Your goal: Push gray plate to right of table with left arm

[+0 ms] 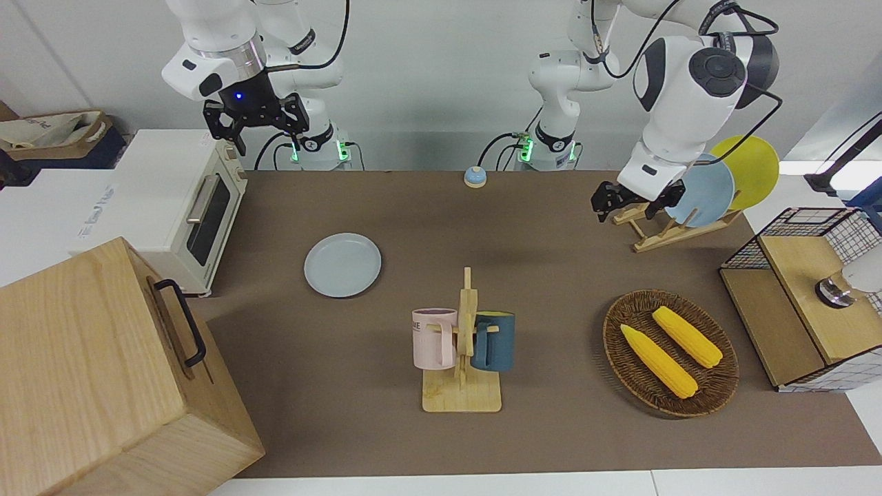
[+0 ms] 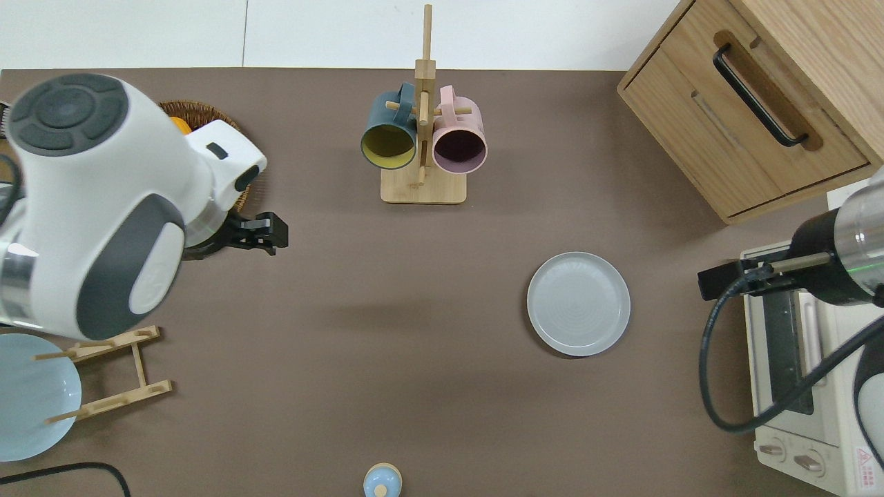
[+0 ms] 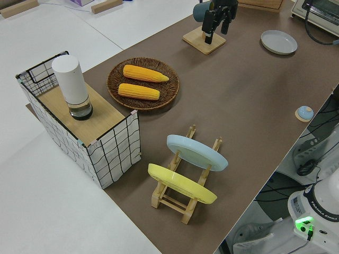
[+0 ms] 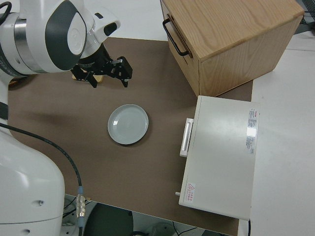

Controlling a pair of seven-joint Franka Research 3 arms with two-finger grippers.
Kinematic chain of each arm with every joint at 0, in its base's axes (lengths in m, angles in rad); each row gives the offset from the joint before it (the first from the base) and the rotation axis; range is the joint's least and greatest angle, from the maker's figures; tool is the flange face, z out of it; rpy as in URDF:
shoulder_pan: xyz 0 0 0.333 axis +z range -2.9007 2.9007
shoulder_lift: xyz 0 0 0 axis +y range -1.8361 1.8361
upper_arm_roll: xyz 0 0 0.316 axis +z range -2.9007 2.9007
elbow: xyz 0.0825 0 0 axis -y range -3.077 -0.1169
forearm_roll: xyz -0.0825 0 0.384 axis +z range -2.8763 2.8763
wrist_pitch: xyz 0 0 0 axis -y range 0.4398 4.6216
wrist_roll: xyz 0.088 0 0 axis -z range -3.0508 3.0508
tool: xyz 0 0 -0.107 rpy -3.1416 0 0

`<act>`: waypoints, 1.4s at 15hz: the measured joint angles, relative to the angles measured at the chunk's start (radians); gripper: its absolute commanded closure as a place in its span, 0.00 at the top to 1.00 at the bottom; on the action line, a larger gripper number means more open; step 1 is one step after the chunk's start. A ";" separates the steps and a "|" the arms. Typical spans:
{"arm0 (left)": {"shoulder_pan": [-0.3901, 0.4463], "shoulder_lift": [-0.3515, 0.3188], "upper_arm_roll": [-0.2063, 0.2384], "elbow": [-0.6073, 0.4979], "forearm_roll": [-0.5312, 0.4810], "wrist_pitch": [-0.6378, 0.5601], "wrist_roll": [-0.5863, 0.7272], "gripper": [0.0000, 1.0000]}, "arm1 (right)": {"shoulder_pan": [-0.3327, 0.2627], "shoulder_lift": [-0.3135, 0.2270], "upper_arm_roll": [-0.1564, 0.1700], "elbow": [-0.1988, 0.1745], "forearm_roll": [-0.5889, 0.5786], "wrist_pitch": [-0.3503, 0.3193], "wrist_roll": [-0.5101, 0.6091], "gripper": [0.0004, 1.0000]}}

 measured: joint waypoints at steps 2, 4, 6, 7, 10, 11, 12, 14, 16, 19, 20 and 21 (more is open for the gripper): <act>0.022 -0.014 -0.001 -0.010 0.000 0.001 0.010 1.00 | 0.000 0.000 0.000 0.000 0.000 0.000 0.000 0.98; 0.034 -0.035 -0.001 -0.043 0.000 0.012 0.027 1.00 | 0.000 0.000 0.000 0.000 0.000 0.000 0.000 0.98; 0.035 -0.071 -0.002 -0.110 -0.001 0.053 0.038 1.00 | 0.000 0.000 0.000 0.000 0.000 0.000 0.000 0.98; 0.035 -0.092 -0.005 -0.151 -0.006 0.081 0.047 1.00 | 0.000 0.000 0.000 0.000 0.000 0.000 0.000 0.98; 0.035 -0.164 -0.011 -0.276 -0.034 0.166 0.079 1.00 | 0.000 0.000 0.000 0.000 0.000 0.000 0.000 0.98; 0.035 -0.191 -0.011 -0.317 -0.040 0.193 0.088 1.00 | 0.000 0.000 0.000 0.000 0.000 0.000 0.000 0.98; 0.035 -0.217 -0.011 -0.357 -0.044 0.213 0.096 1.00 | 0.000 0.000 0.000 0.000 0.000 0.000 0.000 0.98; 0.035 -0.266 -0.012 -0.431 -0.049 0.241 0.108 1.00 | 0.000 0.000 0.000 0.000 0.000 0.000 0.000 0.98; 0.034 -0.301 -0.014 -0.485 -0.051 0.266 0.120 1.00 | 0.000 0.000 0.000 0.000 0.000 0.000 0.000 0.98; 0.035 -0.311 -0.011 -0.502 -0.105 0.309 0.141 1.00 | 0.000 0.000 0.000 0.000 0.000 0.000 0.000 0.98; 0.035 -0.309 -0.010 -0.497 -0.111 0.316 0.141 1.00 | 0.000 0.000 0.000 0.000 0.000 0.000 0.000 0.98; 0.036 -0.306 -0.009 -0.489 -0.115 0.316 0.133 1.00 | 0.000 0.000 0.000 0.000 0.000 0.000 0.000 0.98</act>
